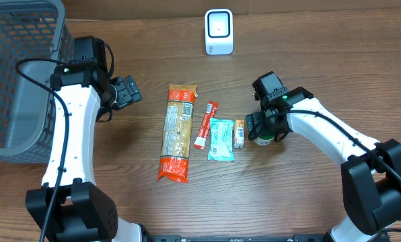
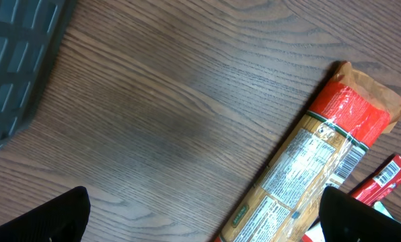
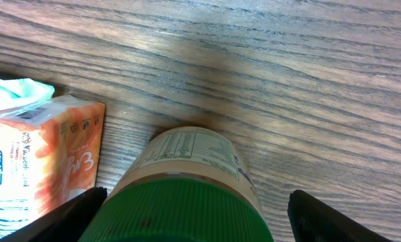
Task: Scan the item barcode
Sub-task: 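Lower the right gripper around the green-lidded jar and close on it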
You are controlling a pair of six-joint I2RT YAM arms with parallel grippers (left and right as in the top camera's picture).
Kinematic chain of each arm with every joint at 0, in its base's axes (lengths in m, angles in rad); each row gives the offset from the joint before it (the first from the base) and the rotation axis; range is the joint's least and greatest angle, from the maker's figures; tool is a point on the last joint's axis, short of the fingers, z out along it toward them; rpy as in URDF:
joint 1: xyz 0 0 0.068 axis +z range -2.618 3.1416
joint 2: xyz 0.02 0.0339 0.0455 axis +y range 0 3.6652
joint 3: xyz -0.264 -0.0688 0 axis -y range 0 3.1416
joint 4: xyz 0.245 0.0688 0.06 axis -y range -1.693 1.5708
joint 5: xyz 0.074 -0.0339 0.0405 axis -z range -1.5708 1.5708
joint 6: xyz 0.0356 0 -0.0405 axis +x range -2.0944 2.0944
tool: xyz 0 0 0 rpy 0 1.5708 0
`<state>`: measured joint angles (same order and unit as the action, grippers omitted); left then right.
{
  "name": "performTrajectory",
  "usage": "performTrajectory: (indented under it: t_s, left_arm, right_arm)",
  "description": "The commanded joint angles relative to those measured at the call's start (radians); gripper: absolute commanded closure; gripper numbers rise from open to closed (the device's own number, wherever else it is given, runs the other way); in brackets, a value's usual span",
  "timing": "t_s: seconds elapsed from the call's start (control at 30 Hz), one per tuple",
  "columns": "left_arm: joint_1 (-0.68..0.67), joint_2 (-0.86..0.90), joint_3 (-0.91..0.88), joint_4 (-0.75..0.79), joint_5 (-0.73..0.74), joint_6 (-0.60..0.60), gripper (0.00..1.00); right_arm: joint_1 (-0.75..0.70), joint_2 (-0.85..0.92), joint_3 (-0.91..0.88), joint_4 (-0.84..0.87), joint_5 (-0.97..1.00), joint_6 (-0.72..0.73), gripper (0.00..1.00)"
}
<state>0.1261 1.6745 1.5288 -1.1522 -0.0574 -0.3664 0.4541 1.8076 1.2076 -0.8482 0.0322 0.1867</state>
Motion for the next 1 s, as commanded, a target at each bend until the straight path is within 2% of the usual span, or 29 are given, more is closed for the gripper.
performTrajectory:
  t_s: [0.0, 0.97]
  left_arm:
    - [-0.002, -0.014, 0.016, 0.001, -0.009, 0.011, 0.00]
    - [-0.002, -0.014, 0.016, 0.001, -0.009, 0.011, 0.00]
  right_arm:
    - [0.005, 0.002, -0.011, 0.006, -0.005, 0.024, 0.12]
    - [0.005, 0.002, -0.011, 0.010, -0.004, 0.048, 0.10]
